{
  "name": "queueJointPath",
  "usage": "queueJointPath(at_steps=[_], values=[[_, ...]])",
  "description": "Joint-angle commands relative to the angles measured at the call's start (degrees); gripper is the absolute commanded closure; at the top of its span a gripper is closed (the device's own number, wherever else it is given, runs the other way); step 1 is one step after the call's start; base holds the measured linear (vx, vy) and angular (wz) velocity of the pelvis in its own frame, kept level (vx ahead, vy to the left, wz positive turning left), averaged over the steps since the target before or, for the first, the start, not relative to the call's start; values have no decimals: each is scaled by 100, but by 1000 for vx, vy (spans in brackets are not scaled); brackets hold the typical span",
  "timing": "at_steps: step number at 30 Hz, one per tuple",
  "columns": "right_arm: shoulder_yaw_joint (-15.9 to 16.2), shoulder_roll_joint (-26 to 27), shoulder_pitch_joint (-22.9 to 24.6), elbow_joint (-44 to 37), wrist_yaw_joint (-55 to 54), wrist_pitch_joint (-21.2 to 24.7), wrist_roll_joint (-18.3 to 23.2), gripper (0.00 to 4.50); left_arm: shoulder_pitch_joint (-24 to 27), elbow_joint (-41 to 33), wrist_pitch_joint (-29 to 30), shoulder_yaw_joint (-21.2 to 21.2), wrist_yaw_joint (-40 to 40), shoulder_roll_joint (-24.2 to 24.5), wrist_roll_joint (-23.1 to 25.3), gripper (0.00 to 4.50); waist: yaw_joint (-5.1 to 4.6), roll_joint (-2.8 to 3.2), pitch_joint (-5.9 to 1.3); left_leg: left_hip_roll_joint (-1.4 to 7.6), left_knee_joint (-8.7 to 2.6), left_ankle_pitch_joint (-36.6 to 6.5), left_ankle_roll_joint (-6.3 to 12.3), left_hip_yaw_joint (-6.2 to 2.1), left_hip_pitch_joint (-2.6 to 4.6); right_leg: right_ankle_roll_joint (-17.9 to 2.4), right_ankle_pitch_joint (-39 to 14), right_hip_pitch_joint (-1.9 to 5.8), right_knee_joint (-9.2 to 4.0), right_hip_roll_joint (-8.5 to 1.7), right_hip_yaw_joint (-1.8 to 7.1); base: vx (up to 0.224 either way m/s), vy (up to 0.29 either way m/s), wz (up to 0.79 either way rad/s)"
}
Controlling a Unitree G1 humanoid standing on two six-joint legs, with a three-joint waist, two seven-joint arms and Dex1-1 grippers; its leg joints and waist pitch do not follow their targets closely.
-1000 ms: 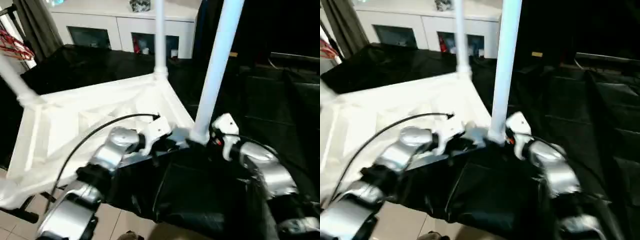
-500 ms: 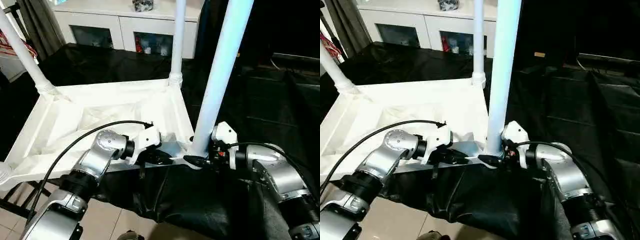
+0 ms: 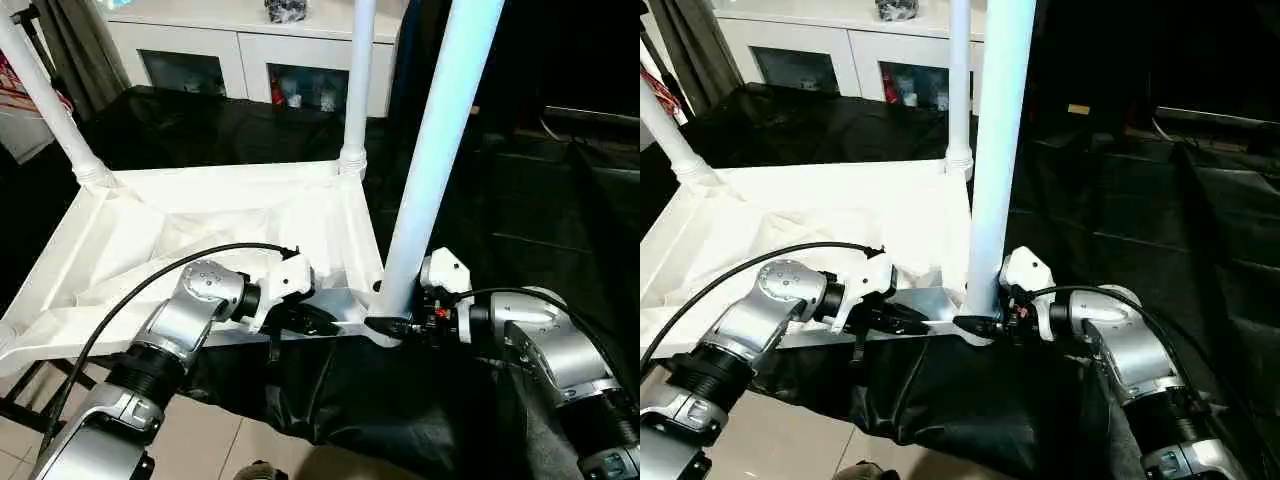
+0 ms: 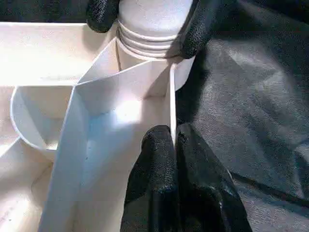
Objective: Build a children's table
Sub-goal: Rotate leg to tighten
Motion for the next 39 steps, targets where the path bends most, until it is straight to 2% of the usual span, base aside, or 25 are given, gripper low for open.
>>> queueJointPath(at_steps=[1,3,4,6,7,8,9,10,11,15,17,18,20,22,27,29,32,33,34,35,39], values=[[80,120,87,-31,-201,-6,-72,186,-177,-137,-91,94,282,-131,-83,450,-1,-111,-407,338,-381,-898,452,-107,99,-1316,-1047,269,-403,-460,275,0,0,0],[62,188,69,46,-377,-4,-130,186,-218,-54,-61,118,434,-179,-34,450,-3,-118,-406,329,-379,-898,448,-104,96,-1302,-1088,274,-412,-458,274,0,0,0],[-25,427,-17,346,-1013,46,-308,186,-344,191,5,160,846,-308,108,450,-34,-115,-391,317,-384,-920,417,-98,94,-1267,-1200,249,-433,-441,274,0,0,0],[-225,874,-186,848,-2069,222,-486,186,-571,588,118,222,1507,-540,303,450,-50,-111,-392,303,-401,-1053,272,-111,126,-1215,-1506,245,-466,-454,265,0,0,0],[-225,874,-186,848,-2069,222,-486,186,-571,588,118,222,1507,-540,303,450,-62,-108,-383,300,-408,-1112,219,-112,129,-1212,-1583,237,-468,-449,265,0,0,0],[-313,1050,-256,1020,-2381,273,-473,186,-664,720,165,239,1756,-639,364,450,-88,-123,-382,296,-426,-1188,134,-136,114,-1137,-1733,276,-471,-464,256,0,0,0],[-414,1299,-366,1272,-2835,322,-477,186,-806,919,239,271,2134,-806,433,450,-107,-103,-378,299,-425,-1238,107,-126,138,-1109,-1748,246,-497,-459,269,0,0,0],[-481,1507,-468,1489,-3213,342,-493,186,-931,1094,296,305,2470,-966,476,450,-129,-103,-383,296,-426,-1274,74,-130,145,-1132,-1716,248,-500,-461,270,0,0,0],[-481,1507,-468,1489,-3213,342,-493,186,-931,1094,296,305,2470,-966,476,450,-129,-103,-383,296,-426,-1274,74,-130,145,-1132,-1716,248,-500,-461,270,0,0,0],[-561,2129,-932,2153,-4405,155,-773,186,-1293,1625,301,334,3366,-1529,572,450,-158,-96,-403,274,-419,-1163,83,-129,130,-1176,-1391,276,-480,-456,262,0,0,0],[-584,2222,-1006,2206,-4452,88,-775,186,-1334,1675,252,318,3409,-1644,579,450,-152,-85,-406,272,-407,-1155,110,-122,134,-1173,-1352,277,-487,-466,273,0,0,0],[-569,2240,-1016,2191,-4334,55,-752,186,-1335,1661,239,320,3361,-1695,548,450,-136,-64,-421,283,-401,-1045,188,-127,118,-1201,-1115,297,-457,-463,272,0,0,0],[-609,2277,-1035,2173,-4220,20,-687,117,-1346,1672,180,323,3296,-1757,524,450,-136,-79,-432,289,-394,-885,281,-129,101,-1270,-747,317,-415,-451,266,0,0,0],[-672,2277,-1019,2087,-4075,71,-553,111,-1340,1669,108,312,3201,-1749,496,450,-134,-72,-434,288,-384,-850,392,-123,100,-1357,-569,326,-401,-458,261,0,0,0],[-594,2049,-983,1986,-3860,-146,-642,49,-1245,1608,-93,256,2819,-1571,458,450,-134,-80,-417,295,-397,-1060,355,-118,113,-1324,-942,317,-443,-469,265,0,0,0],[-539,1797,-902,1787,-3441,-231,-617,49,-1100,1394,-121,262,2470,-1419,371,450,-122,-88,-415,295,-396,-1033,374,-118,110,-1297,-931,329,-446,-464,265,0,0,0],[-425,1455,-792,1541,-2820,-329,-574,49,-927,1121,-192,217,2044,-1214,285,450,-125,-83,-427,314,-384,-918,480,-123,92,-1385,-623,340,-397,-462,261,0,0,0],[-364,1269,-726,1415,-2460,-380,-538,49,-834,980,-232,193,1806,-1106,227,450,-124,-81,-420,309,-375,-915,519,-108,96,-1416,-625,322,-404,-456,265,0,0,0],[-364,1269,-726,1415,-2460,-380,-538,49,-834,980,-232,193,1806,-1106,227,450,-115,-88,-423,314,-375,-901,520,-116,91,-1421,-627,343,-397,-469,262,0,0,0],[-346,1165,-688,1345,-2259,-409,-510,49,-780,893,-232,180,1654,-1040,186,450,-111,-79,-414,318,-374,-926,536,-105,98,-1430,-700,321,-410,-462,264,0,0,0],[-252,615,-447,892,-1190,-398,-277,49,-531,495,-314,119,991,-650,82,450,-88,-88,-389,342,-399,-1158,492,-109,105,-1335,-1140,317,-447,-458,268,0,0,0]])
